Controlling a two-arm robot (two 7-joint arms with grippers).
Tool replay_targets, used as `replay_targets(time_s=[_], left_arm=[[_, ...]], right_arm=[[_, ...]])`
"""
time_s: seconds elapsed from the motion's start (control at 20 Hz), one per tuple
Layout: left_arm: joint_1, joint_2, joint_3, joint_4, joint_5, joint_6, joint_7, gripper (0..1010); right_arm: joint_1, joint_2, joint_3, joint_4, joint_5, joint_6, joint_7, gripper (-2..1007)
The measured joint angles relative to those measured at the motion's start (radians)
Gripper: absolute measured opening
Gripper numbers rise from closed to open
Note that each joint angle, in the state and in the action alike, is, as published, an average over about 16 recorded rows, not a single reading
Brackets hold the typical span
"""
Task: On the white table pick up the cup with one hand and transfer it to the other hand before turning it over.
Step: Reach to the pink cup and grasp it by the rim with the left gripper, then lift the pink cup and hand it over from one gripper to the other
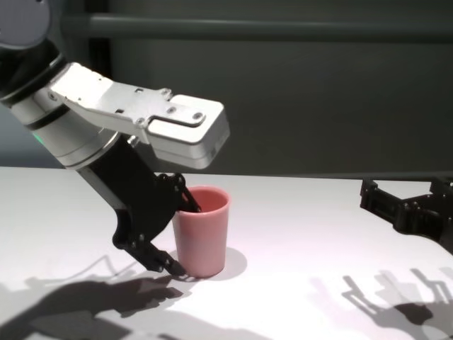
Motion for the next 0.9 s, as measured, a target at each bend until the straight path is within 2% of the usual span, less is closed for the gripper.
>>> replay_targets(time_s=[0.55, 0.9], left_arm=[[-0.005, 0.012, 0.015, 0.000, -0.021, -0.007, 0.019, 232], [-0.003, 0.019, 0.011, 0.005, -0.050, -0.013, 0.045, 89]], right_arm=[[0.000, 0.000, 0.000, 0.000, 0.000, 0.000, 0.000, 1002], [0.000, 0.000, 0.000, 0.000, 0.000, 0.000, 0.000, 1002]])
